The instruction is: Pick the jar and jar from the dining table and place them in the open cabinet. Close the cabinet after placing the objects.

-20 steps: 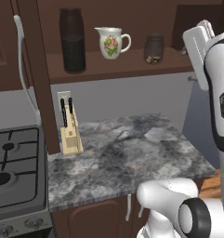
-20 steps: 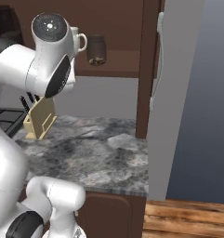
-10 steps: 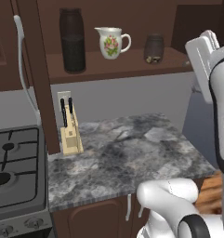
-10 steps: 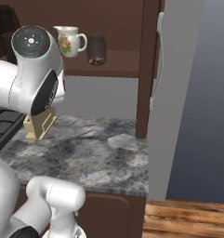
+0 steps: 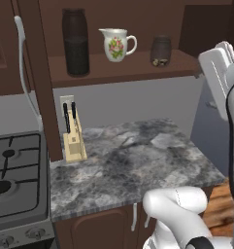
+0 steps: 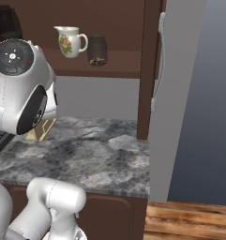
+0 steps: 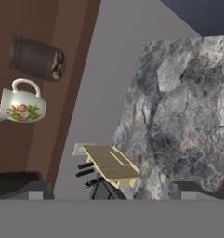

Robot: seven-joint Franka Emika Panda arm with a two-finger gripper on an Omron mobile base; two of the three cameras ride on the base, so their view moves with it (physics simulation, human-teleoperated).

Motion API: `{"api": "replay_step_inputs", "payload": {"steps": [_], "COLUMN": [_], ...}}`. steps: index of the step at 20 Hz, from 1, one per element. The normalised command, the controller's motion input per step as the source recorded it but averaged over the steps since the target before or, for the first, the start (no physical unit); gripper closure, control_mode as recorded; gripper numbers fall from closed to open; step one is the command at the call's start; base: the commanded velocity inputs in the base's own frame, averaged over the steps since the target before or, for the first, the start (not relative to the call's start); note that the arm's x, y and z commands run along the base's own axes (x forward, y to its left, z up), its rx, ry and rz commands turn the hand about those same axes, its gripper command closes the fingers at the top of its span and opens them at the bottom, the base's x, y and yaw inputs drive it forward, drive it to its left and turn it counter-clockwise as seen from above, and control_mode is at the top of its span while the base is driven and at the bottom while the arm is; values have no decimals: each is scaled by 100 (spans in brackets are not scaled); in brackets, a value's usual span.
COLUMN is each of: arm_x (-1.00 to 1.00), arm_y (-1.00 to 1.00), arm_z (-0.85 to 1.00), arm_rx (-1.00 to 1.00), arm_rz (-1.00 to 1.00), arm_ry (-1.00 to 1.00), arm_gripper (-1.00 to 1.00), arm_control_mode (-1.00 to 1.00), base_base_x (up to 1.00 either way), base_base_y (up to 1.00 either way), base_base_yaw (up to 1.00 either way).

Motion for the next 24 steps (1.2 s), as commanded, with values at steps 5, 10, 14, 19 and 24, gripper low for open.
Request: {"api": "replay_step_inputs", "payload": {"steps": [5,10,14,19,24], "arm_x": [-30,-35,-42,-39,-34], "arm_y": [0,-2,-12,-9,-11], "arm_z": [-7,-5,0,0,0], "arm_rx": [-1,0,0,0,0], "arm_rz": [0,0,-7,-21,-31], "arm_ry": [1,0,0,0,0], "arm_gripper": [-100,-100,-100,-100,-100], "arm_control_mode": [-100,-100,-100,-100,-100], "base_base_x": [0,0,0,0,0], "base_base_y": [0,0,0,0,0], "base_base_yaw": [0,0,0,0,0]}}
